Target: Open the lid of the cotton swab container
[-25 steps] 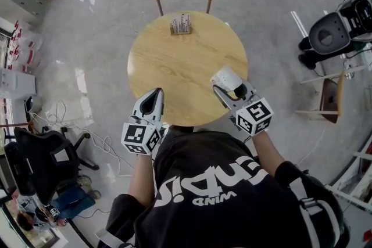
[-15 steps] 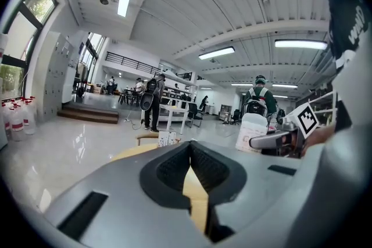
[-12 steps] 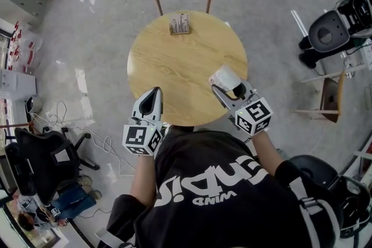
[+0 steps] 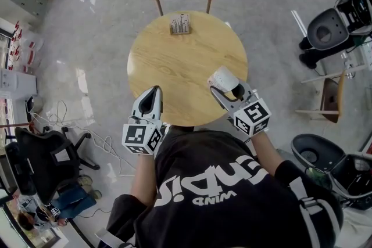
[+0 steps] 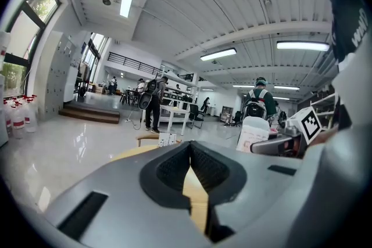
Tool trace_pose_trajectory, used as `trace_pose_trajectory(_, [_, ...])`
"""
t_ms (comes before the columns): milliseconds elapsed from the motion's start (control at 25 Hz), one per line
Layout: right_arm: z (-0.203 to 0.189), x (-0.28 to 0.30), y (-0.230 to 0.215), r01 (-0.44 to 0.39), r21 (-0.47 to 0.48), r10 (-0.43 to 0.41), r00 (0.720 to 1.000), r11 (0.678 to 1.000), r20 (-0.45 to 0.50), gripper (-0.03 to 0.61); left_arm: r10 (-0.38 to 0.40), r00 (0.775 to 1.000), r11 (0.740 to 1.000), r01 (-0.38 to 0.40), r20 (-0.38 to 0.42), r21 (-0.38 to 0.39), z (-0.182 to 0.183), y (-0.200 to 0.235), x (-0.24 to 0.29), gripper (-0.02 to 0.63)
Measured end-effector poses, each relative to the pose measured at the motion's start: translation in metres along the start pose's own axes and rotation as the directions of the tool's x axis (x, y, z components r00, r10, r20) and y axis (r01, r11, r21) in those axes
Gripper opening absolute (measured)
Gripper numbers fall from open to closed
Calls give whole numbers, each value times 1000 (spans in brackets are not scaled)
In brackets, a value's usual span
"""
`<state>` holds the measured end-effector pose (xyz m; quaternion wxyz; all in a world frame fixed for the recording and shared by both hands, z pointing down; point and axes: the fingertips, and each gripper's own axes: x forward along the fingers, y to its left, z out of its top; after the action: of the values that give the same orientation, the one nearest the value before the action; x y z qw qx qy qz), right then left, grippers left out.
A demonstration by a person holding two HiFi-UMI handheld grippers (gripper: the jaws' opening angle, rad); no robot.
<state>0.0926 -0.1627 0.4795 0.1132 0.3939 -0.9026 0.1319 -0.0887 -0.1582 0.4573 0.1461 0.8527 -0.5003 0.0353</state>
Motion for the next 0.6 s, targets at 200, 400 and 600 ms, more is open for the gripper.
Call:
trace_pose_trajectory(200, [0, 2, -2, 6, 0, -6, 1000, 1000, -1, 206, -2, 1000, 1000, 2, -1, -7, 0, 0, 1, 12])
trace_pose_trajectory(400, [-1, 4, -1, 11, 3, -11, 1000, 1000, -4, 206, -3, 1000, 1000, 3, -3, -28, -1, 1, 1, 12])
trace_pose_trajectory(600, [2, 6, -1, 12, 1, -12, 1000, 1000, 0, 204, -8, 1000, 1000, 7, -5, -30, -1, 2, 0, 12])
